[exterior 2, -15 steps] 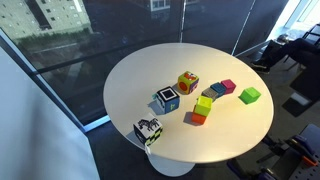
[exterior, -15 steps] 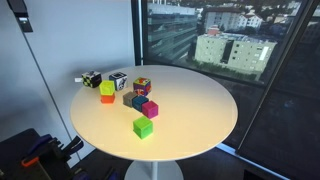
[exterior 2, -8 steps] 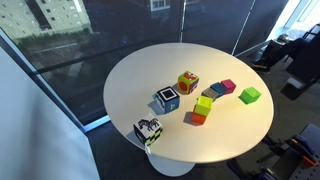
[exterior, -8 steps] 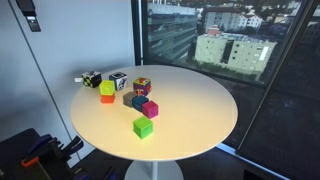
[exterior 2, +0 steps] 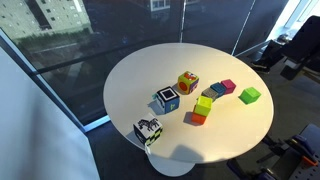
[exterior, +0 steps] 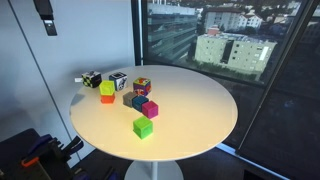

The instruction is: Put the green block on the pink block

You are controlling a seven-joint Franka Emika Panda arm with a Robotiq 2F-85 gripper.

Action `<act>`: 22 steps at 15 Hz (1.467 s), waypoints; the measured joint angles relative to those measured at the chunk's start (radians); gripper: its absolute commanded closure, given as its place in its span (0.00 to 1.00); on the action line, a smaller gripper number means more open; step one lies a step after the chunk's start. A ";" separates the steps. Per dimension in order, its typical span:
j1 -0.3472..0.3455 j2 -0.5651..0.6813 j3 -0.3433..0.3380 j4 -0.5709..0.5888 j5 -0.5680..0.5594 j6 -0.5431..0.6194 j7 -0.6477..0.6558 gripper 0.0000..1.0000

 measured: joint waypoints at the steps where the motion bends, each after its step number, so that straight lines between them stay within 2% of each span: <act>1: -0.006 0.007 -0.015 -0.003 -0.009 0.003 -0.015 0.00; 9: -0.050 0.053 -0.130 -0.064 -0.139 0.095 -0.174 0.00; 15: -0.082 0.071 -0.208 -0.129 -0.153 0.214 -0.240 0.00; 22: -0.110 0.101 -0.228 -0.134 -0.153 0.226 -0.245 0.00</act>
